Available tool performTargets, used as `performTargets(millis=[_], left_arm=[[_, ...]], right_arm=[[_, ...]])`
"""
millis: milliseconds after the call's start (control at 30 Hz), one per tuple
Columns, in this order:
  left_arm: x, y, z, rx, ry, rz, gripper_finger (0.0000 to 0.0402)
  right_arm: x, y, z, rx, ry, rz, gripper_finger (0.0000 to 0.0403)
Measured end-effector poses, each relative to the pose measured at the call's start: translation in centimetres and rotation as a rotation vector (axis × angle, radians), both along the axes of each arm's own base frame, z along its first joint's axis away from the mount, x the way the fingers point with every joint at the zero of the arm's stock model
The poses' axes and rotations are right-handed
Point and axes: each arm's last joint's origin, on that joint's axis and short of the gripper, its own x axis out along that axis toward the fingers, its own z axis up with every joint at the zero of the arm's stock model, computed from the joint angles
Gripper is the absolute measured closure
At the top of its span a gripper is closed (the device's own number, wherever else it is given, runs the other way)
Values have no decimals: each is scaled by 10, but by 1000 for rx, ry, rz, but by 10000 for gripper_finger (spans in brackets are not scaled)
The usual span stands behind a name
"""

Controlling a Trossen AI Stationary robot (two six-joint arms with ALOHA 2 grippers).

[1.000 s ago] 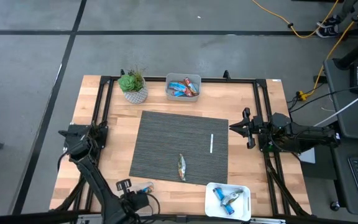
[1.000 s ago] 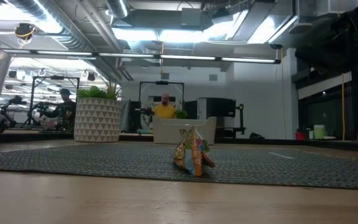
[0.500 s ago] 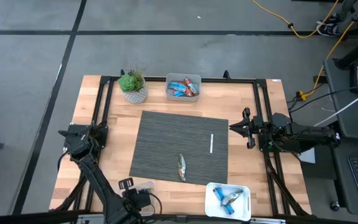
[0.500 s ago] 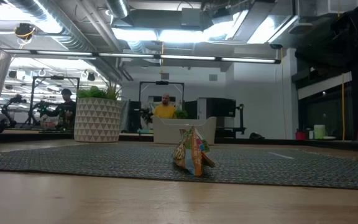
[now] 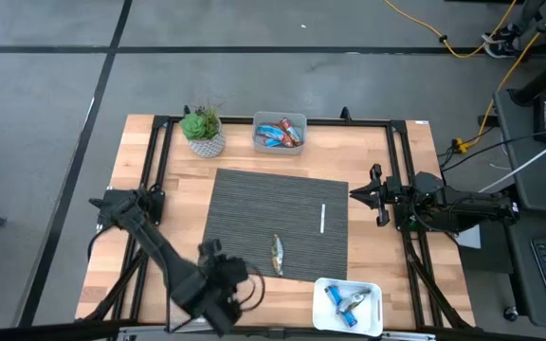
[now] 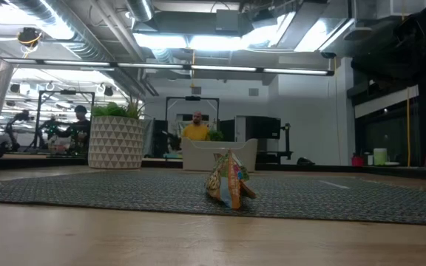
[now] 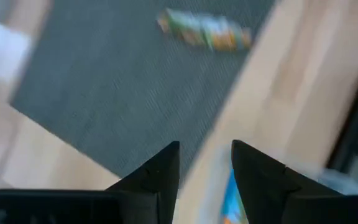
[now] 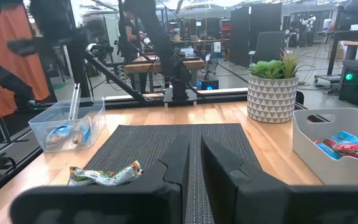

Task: Pick and place Granola Bars by type
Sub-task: Put the yellow granola bar into the transparent bin

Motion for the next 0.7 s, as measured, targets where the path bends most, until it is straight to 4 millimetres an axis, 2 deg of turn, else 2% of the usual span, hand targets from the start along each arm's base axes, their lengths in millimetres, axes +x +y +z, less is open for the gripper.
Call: performTargets(millis=[267,400,533,700], left_arm=[[18,59,54,9,-224,94,267],[23,82,73,-21,-339,171,265],[32,100,80,-57,-403,236,267],[47,116,79,-126,-446,328,266]], right_arm=[[0,0,0,0,0,0,357],[0,0,0,0,0,0,357],[0,0,0,0,-1,0,357],[0,0,0,0,-1,0,357]])
